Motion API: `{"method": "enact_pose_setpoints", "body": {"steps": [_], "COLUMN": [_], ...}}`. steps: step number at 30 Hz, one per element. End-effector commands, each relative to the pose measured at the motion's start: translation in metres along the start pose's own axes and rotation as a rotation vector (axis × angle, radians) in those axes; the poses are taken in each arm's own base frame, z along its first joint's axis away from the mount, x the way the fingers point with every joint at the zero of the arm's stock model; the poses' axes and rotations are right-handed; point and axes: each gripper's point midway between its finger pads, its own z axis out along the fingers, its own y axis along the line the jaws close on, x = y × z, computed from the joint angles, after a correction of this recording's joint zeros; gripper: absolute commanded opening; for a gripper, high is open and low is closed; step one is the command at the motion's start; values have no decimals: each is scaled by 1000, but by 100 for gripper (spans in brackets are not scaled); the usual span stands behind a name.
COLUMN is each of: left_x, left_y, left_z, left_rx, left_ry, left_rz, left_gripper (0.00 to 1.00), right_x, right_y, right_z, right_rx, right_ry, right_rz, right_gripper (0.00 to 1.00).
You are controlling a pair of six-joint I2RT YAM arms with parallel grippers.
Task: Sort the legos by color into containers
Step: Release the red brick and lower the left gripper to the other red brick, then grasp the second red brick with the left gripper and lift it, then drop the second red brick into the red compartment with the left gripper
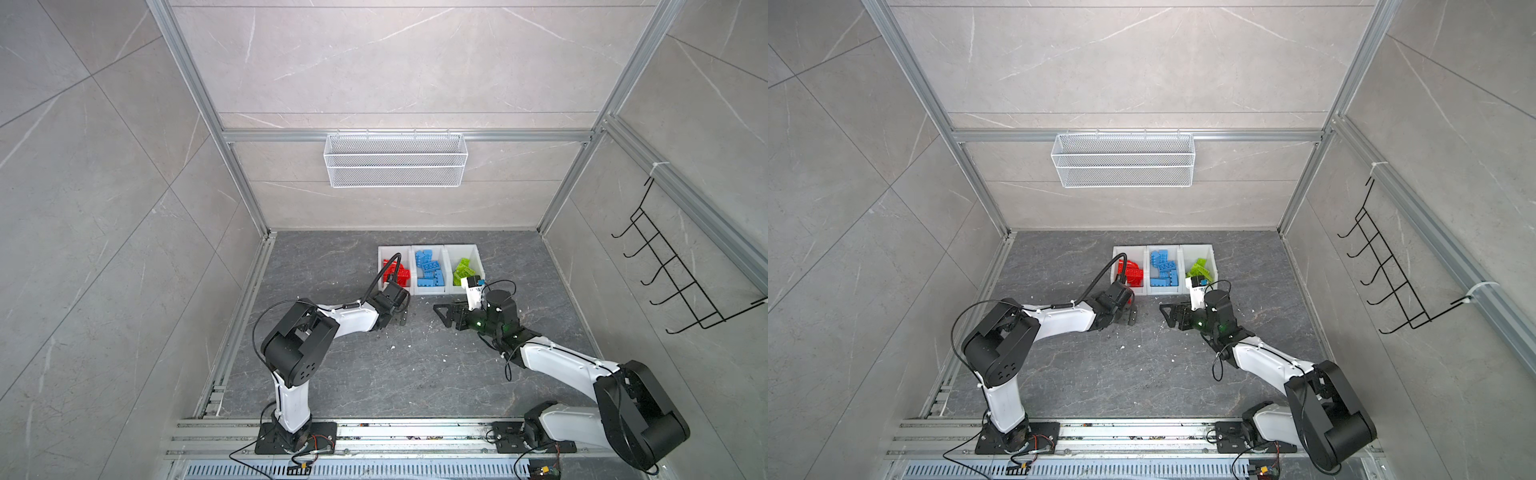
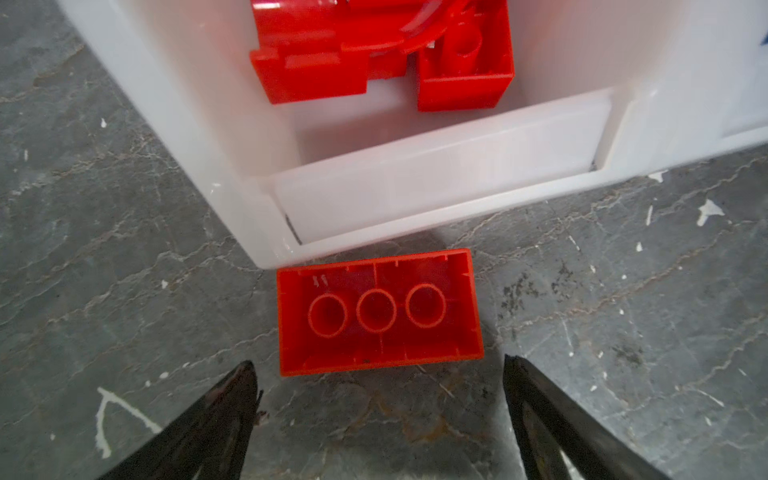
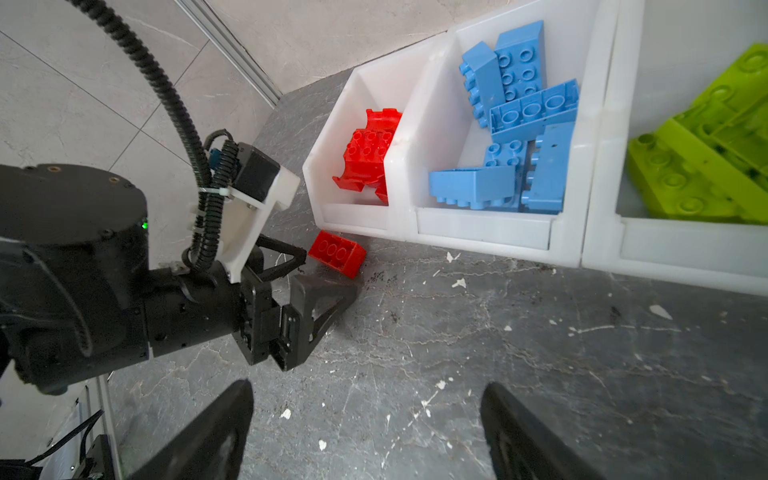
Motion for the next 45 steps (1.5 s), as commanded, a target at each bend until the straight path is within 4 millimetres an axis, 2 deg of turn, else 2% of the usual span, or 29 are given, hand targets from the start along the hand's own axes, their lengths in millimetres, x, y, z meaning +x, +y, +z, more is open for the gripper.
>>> {"method": "enact_pose_setpoints", "body": {"steps": [1, 8, 16, 22, 27, 31, 33, 35, 41, 45], "left_x": [-24, -32, -32, -30, -37, -58, -74, -93, -140, -159], "left_y": [-5, -6, -3, 2, 5, 4, -4, -9, -5, -5], "left_z": [2, 9, 10, 0, -29, -65, -78, -83, -57, -46], "left_rx": [-11, -34, -55, -56, -21, 31, 77, 99, 75, 41], "left_ry": [-75, -80, -77, -81, -107, -169, -214, -256, -230, -235], "left_rz": [-35, -33, -38, -51, -76, -75, -33, 8, 52, 79], "left_gripper": [95, 92, 77, 67, 61, 61, 61, 61, 61, 61], "right_x": [-6, -4, -3, -2, -3, -3, -3, -3, -2, -3], "right_y": [3, 2, 4, 4, 4, 4, 4, 4, 5, 5], "right_z": [3, 6, 6, 8, 6, 6, 6, 6, 6, 4], "right_rx": [2, 5, 2, 1, 7, 10, 10, 11, 12, 16], "right_ry": [-2, 11, 12, 20, 17, 16, 16, 16, 17, 10], "right_rz": [-28, -28, -41, -40, -45, -48, -46, -46, -50, -56], "right_gripper": [88, 88, 88, 88, 88, 88, 88, 88, 88, 88]}}
